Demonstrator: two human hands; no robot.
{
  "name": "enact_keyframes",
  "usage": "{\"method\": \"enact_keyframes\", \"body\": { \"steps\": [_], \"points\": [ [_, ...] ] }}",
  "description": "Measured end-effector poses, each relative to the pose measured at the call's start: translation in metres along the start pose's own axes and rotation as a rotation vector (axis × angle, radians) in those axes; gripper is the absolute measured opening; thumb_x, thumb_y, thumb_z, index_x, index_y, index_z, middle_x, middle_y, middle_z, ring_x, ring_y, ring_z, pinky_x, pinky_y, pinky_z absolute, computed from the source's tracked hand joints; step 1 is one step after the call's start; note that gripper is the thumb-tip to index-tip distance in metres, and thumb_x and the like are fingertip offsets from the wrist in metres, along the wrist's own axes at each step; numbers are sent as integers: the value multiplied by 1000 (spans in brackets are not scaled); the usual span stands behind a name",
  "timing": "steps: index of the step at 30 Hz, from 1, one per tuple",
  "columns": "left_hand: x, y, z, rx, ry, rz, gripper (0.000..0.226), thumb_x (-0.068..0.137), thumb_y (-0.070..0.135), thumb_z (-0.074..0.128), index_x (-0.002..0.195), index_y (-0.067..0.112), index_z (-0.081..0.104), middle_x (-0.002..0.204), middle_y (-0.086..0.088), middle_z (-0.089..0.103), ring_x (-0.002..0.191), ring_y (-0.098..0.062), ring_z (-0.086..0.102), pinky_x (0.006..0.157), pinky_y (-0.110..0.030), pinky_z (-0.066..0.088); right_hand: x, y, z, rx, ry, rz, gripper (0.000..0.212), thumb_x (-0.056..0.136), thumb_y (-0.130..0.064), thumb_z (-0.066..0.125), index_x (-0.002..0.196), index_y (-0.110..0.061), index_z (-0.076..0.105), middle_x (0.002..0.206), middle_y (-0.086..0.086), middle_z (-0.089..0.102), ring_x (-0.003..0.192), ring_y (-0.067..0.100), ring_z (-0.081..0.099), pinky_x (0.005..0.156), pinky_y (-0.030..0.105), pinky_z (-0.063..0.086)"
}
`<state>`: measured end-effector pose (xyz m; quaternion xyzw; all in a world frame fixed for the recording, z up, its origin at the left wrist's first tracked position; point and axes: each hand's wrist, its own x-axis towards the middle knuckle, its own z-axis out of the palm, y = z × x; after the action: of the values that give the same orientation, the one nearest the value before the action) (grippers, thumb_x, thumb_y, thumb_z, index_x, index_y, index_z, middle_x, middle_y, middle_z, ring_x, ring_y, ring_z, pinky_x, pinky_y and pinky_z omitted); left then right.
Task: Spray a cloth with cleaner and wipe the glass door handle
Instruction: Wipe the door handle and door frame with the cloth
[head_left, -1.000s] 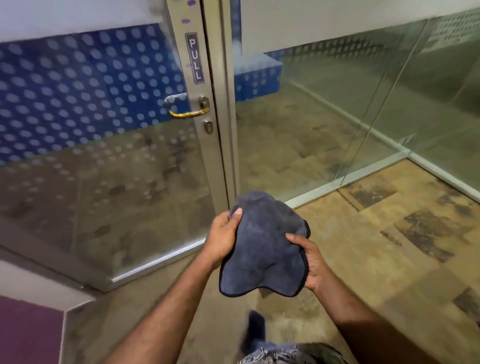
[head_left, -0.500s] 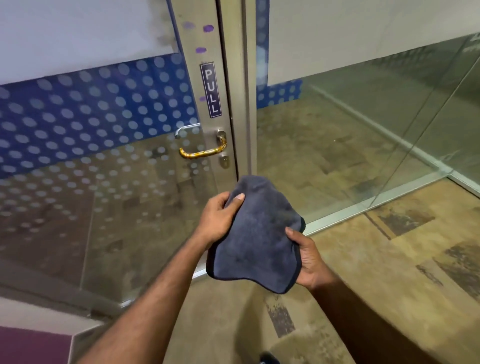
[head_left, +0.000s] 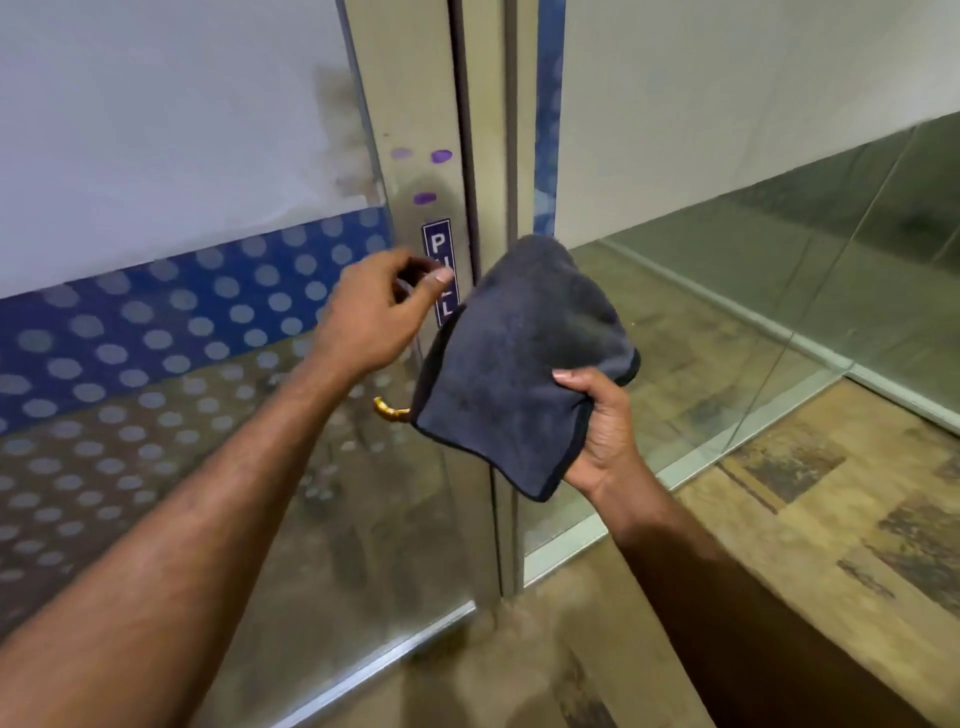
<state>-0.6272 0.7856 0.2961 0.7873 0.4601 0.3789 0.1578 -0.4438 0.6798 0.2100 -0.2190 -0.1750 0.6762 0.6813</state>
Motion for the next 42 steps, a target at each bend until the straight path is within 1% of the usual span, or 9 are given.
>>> {"method": "enact_keyframes", "body": {
  "steps": [5,9,12,20,24,27,31,34,42],
  "points": [
    [28,-13,-66,159,260,295,35,98,47,56,114,17,68,103,1,69,87,-8,63,72,-23,52,40,5,57,-51,101,-194,28,76,-6,53,102,-4,65,103,14,63,100,31,60,111,48,38],
    [41,-19,-96,251,419,501,32,98,37,57,110,9,68,107,-9,66,99,-21,61,84,-35,48,60,14,86,-154,276,-452,13,74,-8,62,84,-7,70,96,14,63,98,31,58,97,47,48],
    [53,-22,-109,384,457,610,34,96,36,59,113,8,69,121,-12,63,116,-27,57,97,-40,38,76,17,102,-499,437,-637,16,64,-23,69,74,-12,74,74,-4,68,77,10,64,75,31,52],
    [92,-16,-123,712,474,656,49,99,48,41,132,16,57,154,-11,41,148,-26,29,122,-46,16,133,39,135,-1000,363,-605,59,74,-48,63,122,-13,62,116,8,68,109,20,62,94,33,49],
    [108,-7,-126,719,528,637,51,100,51,37,136,19,54,154,-10,41,147,-26,31,120,-41,20,151,55,136,-983,333,-803,84,83,-19,72,150,-4,23,141,10,44,120,11,50,106,13,39],
    [107,-11,-118,753,532,643,50,101,49,37,138,19,54,159,-11,35,150,-26,26,123,-46,15,149,56,113,-1008,286,-688,89,79,-32,68,152,-6,23,145,13,47,131,22,50,113,41,42],
    [95,-26,-101,794,549,641,50,102,45,38,141,18,52,163,-12,29,152,-29,21,123,-50,11,142,53,77,-1087,243,-561,92,76,-46,63,153,-11,27,147,10,48,133,21,50,106,23,46],
    [85,-38,-87,830,545,628,51,101,44,40,145,18,49,164,-13,25,153,-31,19,123,-50,9,136,58,61,-1107,217,-573,92,77,-44,65,155,-16,23,149,10,45,135,22,48,111,36,45],
    [67,-61,-65,928,558,611,54,99,39,45,148,15,44,164,-16,24,153,-32,18,124,-48,7,146,27,110,-1188,50,-1052,91,84,-40,56,138,-72,-10,163,14,21,152,35,20,119,67,15]
  ]
}}
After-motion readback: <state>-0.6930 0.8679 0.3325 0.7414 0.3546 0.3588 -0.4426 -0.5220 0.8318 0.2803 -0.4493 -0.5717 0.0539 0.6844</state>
